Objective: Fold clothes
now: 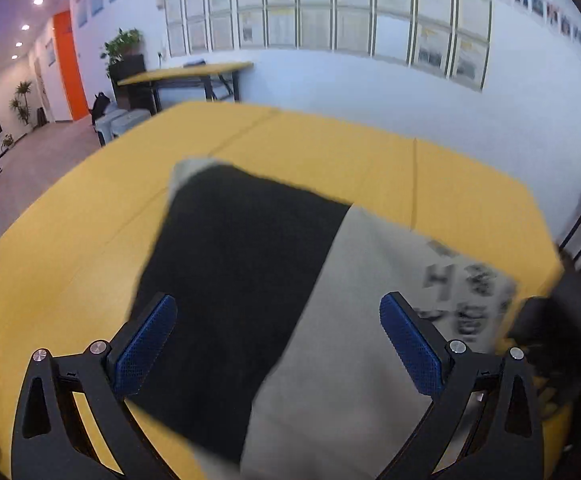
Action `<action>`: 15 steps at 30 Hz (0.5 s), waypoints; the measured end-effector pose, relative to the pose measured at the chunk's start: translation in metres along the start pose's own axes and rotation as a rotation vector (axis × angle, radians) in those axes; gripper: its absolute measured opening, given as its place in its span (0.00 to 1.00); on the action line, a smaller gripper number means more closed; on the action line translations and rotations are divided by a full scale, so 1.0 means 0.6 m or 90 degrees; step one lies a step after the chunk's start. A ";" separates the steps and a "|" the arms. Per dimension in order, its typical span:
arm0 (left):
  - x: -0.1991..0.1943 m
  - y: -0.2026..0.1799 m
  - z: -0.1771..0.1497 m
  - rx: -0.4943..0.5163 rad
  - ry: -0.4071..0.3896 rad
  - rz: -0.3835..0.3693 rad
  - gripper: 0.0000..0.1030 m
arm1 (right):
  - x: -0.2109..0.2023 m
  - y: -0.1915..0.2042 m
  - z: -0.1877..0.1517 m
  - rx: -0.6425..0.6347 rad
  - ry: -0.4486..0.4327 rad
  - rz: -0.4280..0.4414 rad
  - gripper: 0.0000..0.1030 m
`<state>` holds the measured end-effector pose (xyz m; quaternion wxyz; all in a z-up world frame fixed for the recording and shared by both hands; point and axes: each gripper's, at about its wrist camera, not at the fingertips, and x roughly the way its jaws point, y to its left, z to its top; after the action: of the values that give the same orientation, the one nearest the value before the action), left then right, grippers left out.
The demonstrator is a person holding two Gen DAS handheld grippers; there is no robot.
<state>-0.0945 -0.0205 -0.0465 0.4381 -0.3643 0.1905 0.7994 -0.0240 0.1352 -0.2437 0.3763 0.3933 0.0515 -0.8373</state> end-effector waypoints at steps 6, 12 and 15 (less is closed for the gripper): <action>0.093 0.001 -0.039 0.044 0.022 -0.010 1.00 | -0.105 0.007 -0.032 -0.051 -0.038 -0.200 0.61; 0.140 0.015 -0.047 0.063 0.004 -0.033 1.00 | -0.112 0.011 -0.058 -0.180 -0.009 -0.263 0.57; 0.161 0.018 -0.049 0.066 0.006 -0.037 1.00 | -0.143 -0.007 -0.079 -0.152 -0.025 -0.240 0.57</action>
<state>-0.1252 0.0095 -0.1385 0.4786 -0.3500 0.2232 0.7737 0.0378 0.2070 -0.2171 0.2579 0.3132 0.2153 -0.8883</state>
